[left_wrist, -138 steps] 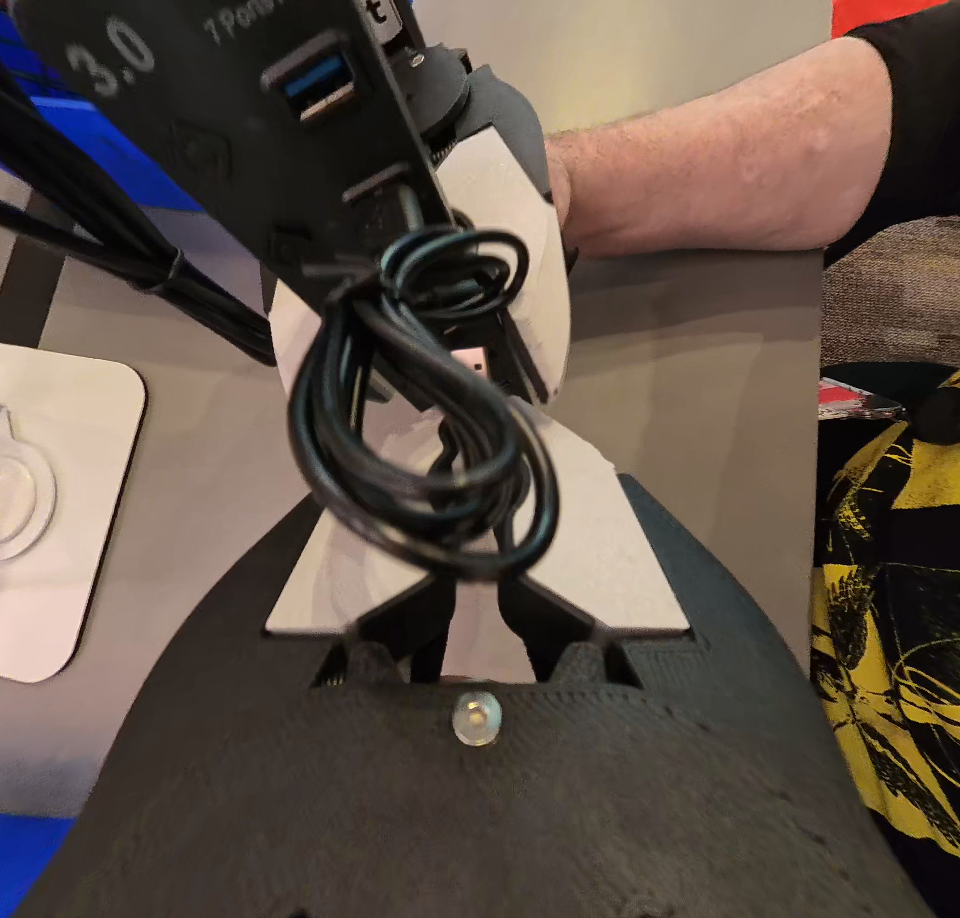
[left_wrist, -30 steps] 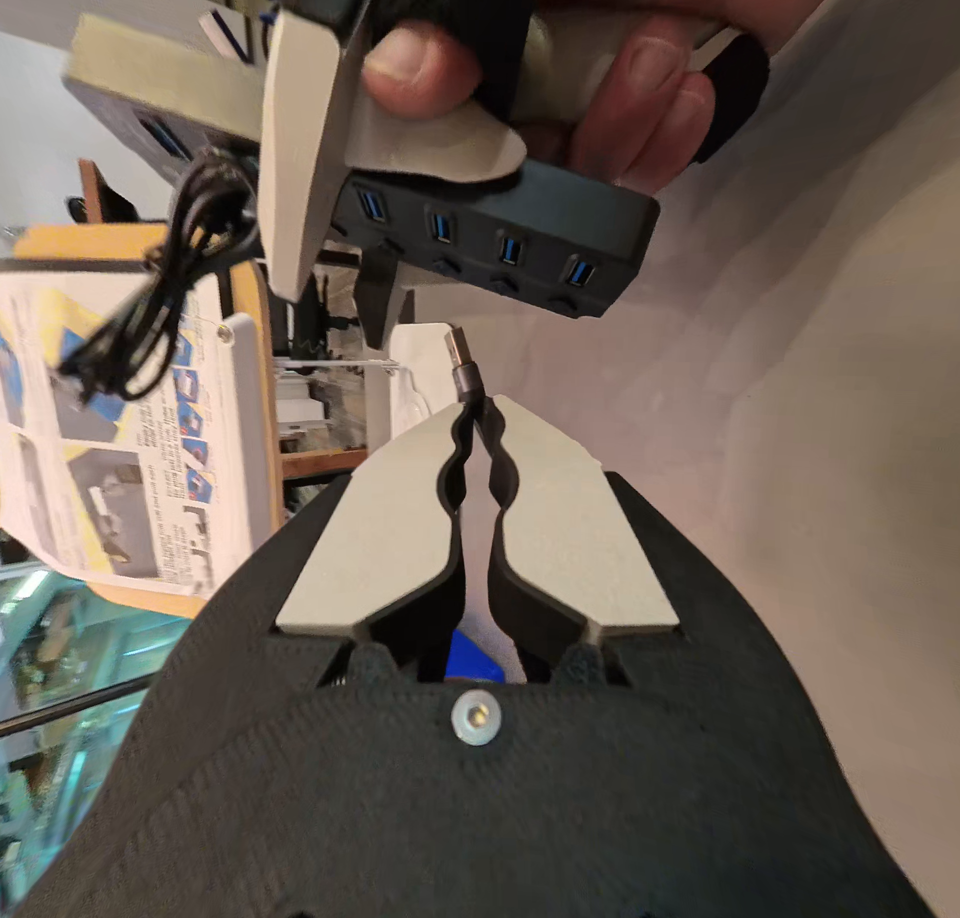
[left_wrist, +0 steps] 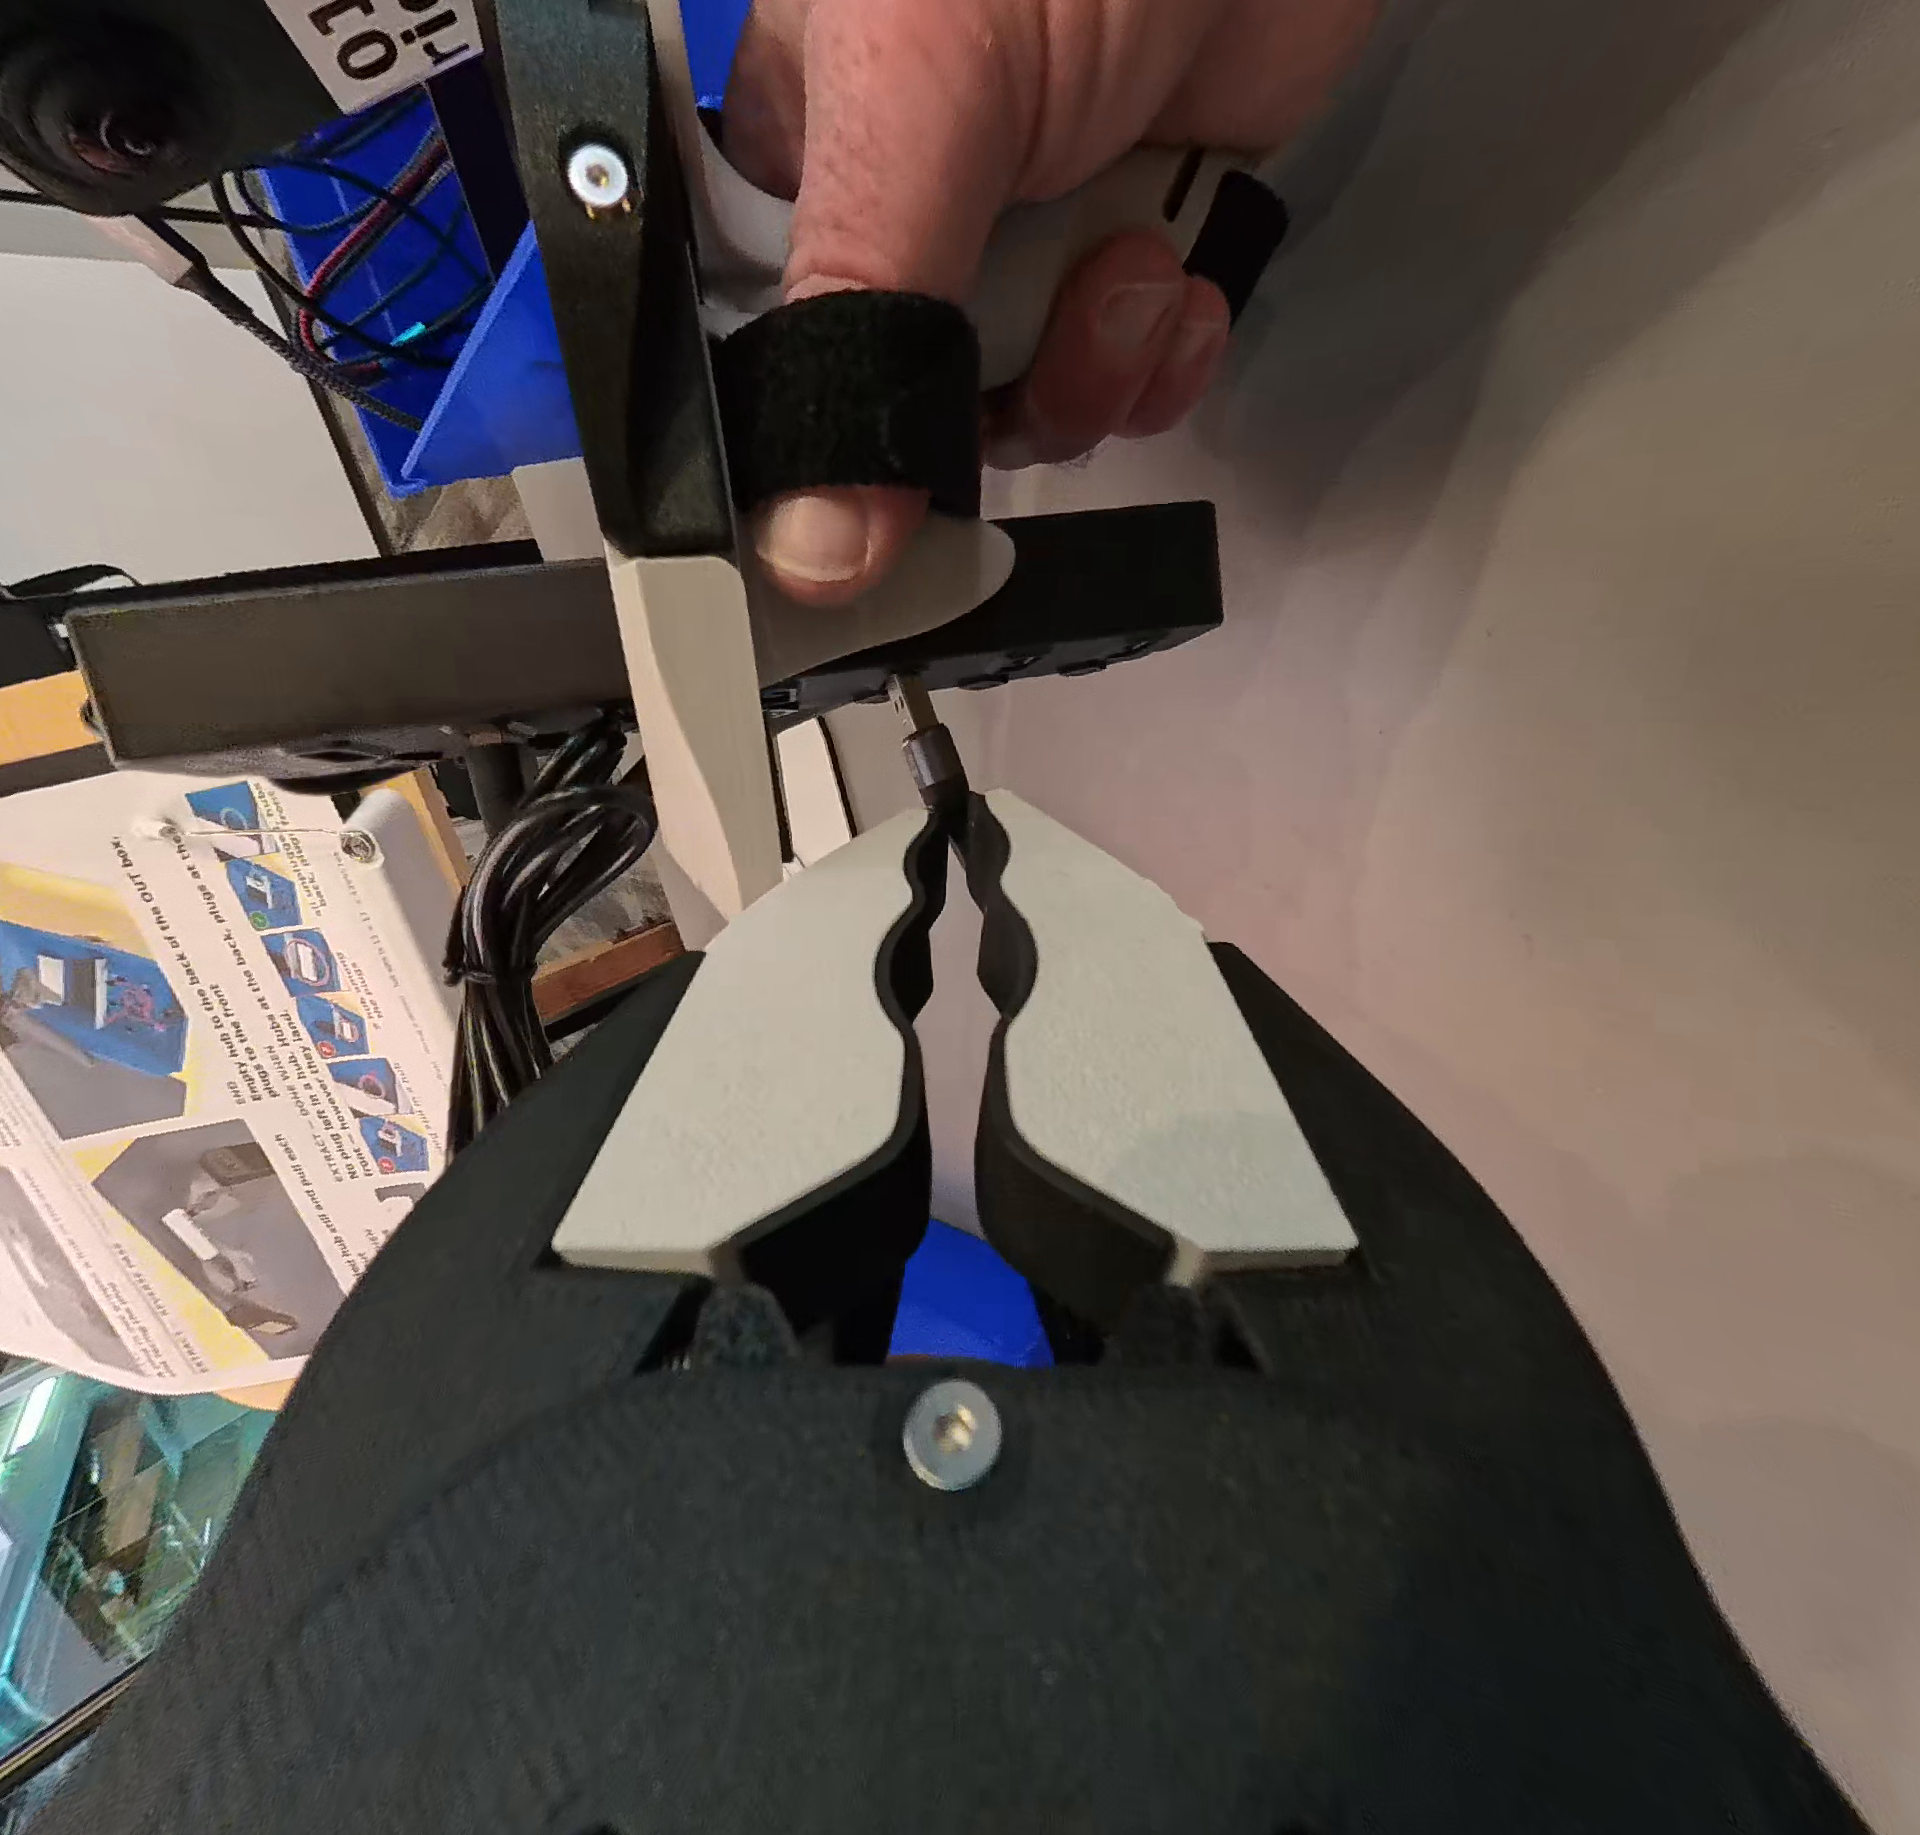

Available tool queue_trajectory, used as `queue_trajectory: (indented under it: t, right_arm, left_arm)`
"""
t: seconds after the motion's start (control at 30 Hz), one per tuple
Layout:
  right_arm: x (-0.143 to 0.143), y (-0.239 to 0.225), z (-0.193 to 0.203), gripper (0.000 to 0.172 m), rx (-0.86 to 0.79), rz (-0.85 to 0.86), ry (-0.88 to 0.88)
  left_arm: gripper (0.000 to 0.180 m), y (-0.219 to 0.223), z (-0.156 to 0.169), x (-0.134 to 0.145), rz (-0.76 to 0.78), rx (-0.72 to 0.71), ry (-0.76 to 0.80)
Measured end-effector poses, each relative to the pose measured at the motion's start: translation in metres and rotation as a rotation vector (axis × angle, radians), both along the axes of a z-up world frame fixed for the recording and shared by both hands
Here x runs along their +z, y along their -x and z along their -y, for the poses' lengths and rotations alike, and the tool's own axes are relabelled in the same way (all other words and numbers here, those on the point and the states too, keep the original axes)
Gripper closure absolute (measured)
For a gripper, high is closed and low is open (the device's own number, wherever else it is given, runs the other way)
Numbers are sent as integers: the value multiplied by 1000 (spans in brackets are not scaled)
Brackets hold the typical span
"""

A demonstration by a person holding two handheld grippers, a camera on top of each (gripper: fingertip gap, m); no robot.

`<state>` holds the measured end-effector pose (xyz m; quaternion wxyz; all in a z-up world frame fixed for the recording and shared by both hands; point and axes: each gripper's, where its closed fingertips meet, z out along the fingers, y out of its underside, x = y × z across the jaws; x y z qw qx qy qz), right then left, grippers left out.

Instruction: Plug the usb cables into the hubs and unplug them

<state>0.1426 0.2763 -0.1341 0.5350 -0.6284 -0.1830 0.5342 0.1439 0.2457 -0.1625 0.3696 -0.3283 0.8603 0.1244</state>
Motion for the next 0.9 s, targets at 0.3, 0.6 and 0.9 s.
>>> queue_trajectory:
  t: [0.3,0.6,0.9]
  right_arm:
    - [1,-1,2,105,10,6,1]
    - [2,0,0,106,25,-90,30]
    - [8,-8,-3,102,2,-187,37]
  left_arm:
    - [176,-3,3,1,35,-31,-29]
    - [176,-6,-2,1,106,-22,-38]
    - [177,-14,2,5,174,-12,-44]
